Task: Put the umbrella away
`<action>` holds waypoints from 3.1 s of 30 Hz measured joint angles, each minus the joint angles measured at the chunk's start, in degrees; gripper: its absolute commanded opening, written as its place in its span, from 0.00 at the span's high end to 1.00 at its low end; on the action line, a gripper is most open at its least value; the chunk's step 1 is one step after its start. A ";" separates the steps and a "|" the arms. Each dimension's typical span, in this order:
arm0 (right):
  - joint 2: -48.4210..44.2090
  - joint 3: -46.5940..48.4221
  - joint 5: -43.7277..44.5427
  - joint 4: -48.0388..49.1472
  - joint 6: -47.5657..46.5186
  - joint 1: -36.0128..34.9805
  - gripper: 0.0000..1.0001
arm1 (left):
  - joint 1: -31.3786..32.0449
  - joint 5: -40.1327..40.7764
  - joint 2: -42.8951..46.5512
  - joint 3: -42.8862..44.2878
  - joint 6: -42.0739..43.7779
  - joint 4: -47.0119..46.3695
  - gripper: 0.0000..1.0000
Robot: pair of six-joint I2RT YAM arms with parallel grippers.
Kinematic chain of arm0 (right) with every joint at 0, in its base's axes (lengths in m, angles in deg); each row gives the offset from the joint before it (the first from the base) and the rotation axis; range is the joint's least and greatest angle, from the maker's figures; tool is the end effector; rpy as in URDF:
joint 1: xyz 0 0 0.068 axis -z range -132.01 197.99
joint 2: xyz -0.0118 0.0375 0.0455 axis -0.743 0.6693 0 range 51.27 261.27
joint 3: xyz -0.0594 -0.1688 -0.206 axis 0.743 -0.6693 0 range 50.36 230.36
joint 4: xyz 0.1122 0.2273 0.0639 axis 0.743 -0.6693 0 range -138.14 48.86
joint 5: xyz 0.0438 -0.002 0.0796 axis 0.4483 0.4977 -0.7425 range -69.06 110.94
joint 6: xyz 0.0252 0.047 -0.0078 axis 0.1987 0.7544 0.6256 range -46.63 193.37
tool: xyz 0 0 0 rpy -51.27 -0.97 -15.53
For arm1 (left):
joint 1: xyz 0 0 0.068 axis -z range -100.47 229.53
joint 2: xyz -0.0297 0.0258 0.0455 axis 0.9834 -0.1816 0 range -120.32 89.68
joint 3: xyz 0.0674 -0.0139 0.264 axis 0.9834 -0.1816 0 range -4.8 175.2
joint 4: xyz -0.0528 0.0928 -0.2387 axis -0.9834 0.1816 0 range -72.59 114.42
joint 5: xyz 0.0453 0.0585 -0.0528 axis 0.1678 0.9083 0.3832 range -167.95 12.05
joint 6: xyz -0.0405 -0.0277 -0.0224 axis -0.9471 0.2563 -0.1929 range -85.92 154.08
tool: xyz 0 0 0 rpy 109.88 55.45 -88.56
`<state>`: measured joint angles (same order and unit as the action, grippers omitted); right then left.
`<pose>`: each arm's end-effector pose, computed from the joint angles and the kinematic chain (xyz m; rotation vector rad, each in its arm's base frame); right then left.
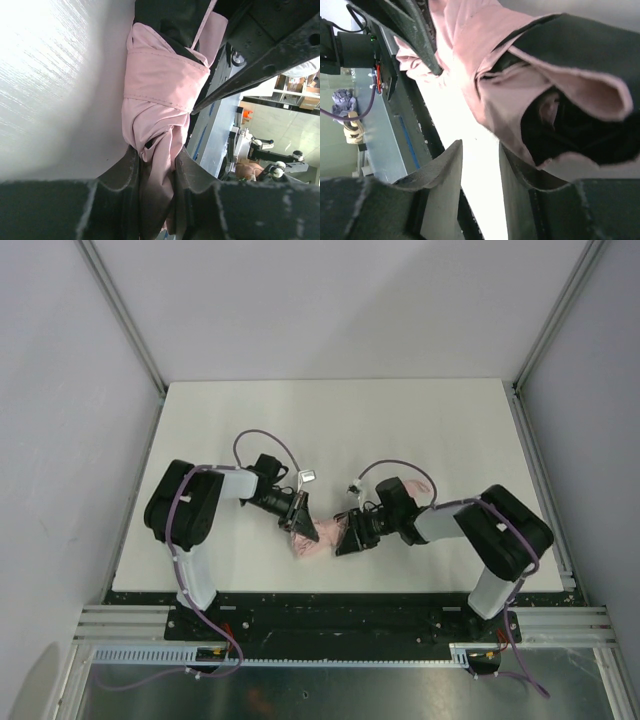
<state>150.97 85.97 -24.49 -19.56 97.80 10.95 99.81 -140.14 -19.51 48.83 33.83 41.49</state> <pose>0.2230 0.1999 0.1128 -0.7150 2.3770 1.4272 0.2809 -0.1374 0.1056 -0.6039 -2.5873 1.6174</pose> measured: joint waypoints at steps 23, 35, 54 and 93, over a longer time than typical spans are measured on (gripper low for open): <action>-45.79 -10.23 25.35 -13.88 27.87 6.62 0.02 | 2.86 6.47 27.26 -16.92 -25.35 -26.40 1.00; -35.65 13.77 23.56 -33.38 6.80 41.94 0.72 | 3.74 6.27 37.44 -21.64 -28.20 -29.68 1.00; -26.23 22.67 22.36 -36.54 -42.03 33.62 1.00 | 3.89 3.04 47.17 -22.95 -25.09 -21.29 1.00; -33.55 23.98 44.11 -46.82 -7.76 18.45 0.01 | 4.37 18.16 40.79 -20.79 -29.90 -21.05 1.00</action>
<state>117.42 109.95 19.62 -66.37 90.04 29.40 104.18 -121.98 21.28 28.04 3.93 20.44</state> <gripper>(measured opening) 0.980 0.252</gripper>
